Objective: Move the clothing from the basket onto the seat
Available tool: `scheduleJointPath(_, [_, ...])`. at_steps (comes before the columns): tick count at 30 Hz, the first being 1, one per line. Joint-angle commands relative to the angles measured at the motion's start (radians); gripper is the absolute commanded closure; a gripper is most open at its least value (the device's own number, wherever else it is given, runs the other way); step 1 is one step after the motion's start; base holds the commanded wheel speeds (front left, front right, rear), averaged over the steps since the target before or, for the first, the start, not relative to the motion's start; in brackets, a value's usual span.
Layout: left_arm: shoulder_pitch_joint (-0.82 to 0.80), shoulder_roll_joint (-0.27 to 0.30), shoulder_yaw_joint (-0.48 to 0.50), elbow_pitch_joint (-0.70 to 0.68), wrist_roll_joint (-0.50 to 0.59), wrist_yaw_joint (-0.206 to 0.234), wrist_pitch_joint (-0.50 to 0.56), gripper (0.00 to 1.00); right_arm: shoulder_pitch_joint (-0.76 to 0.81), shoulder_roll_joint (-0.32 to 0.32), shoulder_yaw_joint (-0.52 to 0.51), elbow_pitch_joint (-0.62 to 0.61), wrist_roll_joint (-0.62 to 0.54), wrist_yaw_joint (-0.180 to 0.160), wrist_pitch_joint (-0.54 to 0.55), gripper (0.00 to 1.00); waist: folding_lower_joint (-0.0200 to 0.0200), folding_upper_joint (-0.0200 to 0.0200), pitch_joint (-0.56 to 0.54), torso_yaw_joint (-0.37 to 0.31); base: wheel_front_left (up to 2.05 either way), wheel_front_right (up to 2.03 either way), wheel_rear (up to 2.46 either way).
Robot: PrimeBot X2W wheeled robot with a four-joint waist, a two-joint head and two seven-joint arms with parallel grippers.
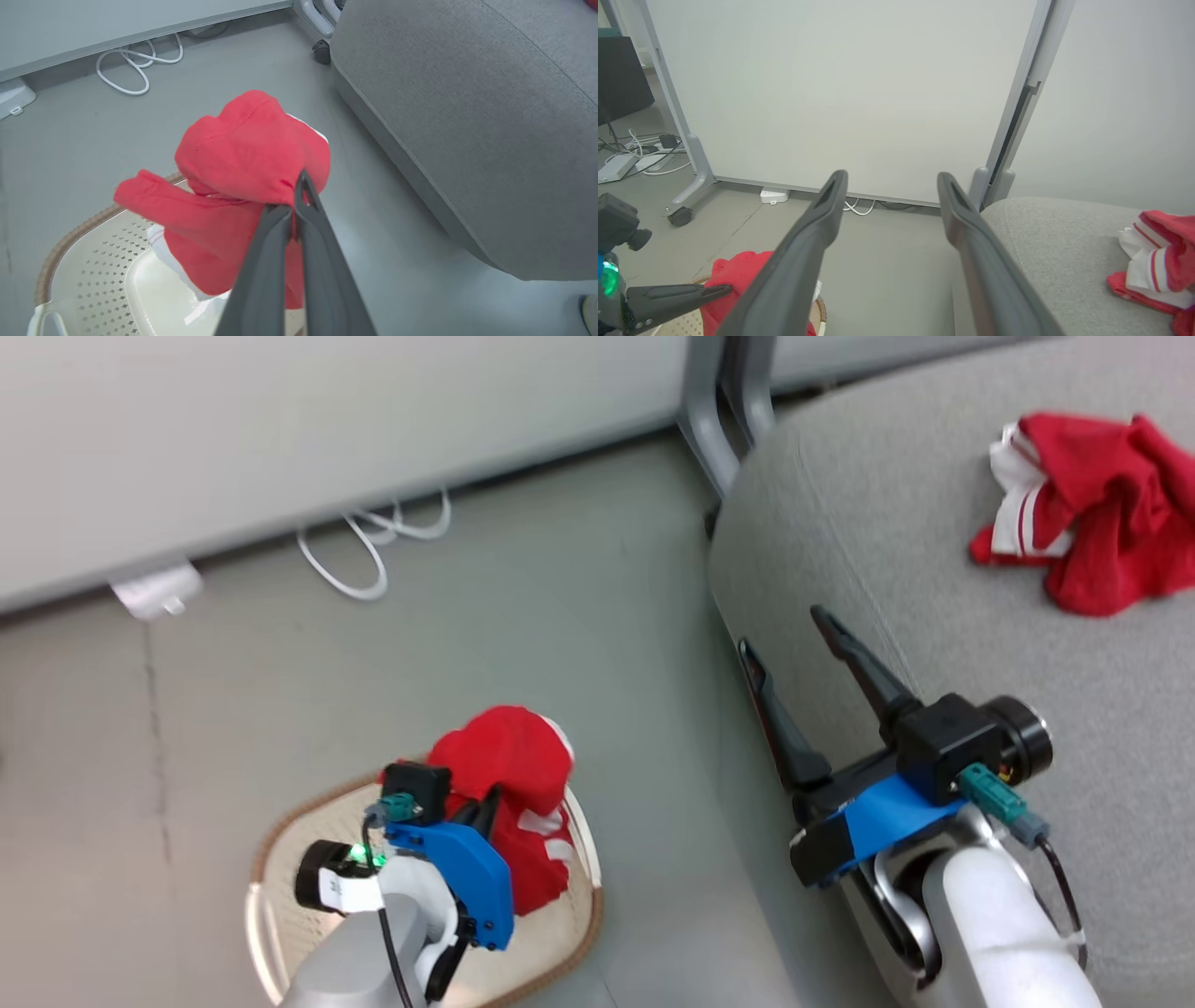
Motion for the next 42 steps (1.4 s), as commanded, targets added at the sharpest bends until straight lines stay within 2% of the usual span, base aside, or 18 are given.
scheduleJointPath(1, [0.018, -0.001, -0.012, -0.013, -0.005, -0.007, -0.007, 1.00, 0.032, -0.001, -0.001, 0.006, 0.004, 0.000, 0.006, 0.00, 0.0004, -0.0001, -0.123, 0.067, 0.00, 0.00, 0.00])
scheduleJointPath(7, [0.015, 0.000, -0.069, -0.100, -0.039, -0.007, -0.009, 1.00, 0.109, -0.002, 0.002, 0.014, 0.016, 0.000, 0.036, 0.00, 0.0004, -0.0001, -0.229, 0.103, 0.00, 0.00, 0.00])
scheduleJointPath(16, [-0.068, 0.005, -0.110, -0.233, -0.091, -0.007, -0.014, 1.00, 0.162, -0.002, 0.044, 0.009, 0.039, 0.000, 0.067, 0.00, 0.0004, -0.0001, -0.304, 0.125, 0.00, 0.00, 0.00])
scheduleJointPath(32, [-0.155, -0.005, -0.140, -0.307, -0.111, -0.007, 0.005, 1.00, 0.145, -0.002, 0.098, 0.039, 0.070, 0.000, 0.082, 0.00, 0.0004, -0.0001, -0.320, 0.109, 0.00, 0.00, 0.00])
scheduleJointPath(36, [-0.165, -0.005, -0.143, -0.314, -0.113, -0.003, 0.009, 1.00, 0.113, -0.001, 0.136, 0.082, 0.112, 0.000, 0.093, 0.00, 0.0004, -0.0001, -0.310, 0.100, 0.00, 0.00, 0.00])
scheduleJointPath(42, [-0.177, -0.008, -0.155, -0.333, -0.115, -0.001, 0.018, 1.00, 0.017, -0.001, 0.215, 0.211, 0.179, 0.000, 0.072, 0.00, 0.0004, -0.0001, -0.295, 0.094, 0.00, 0.00, 0.00])
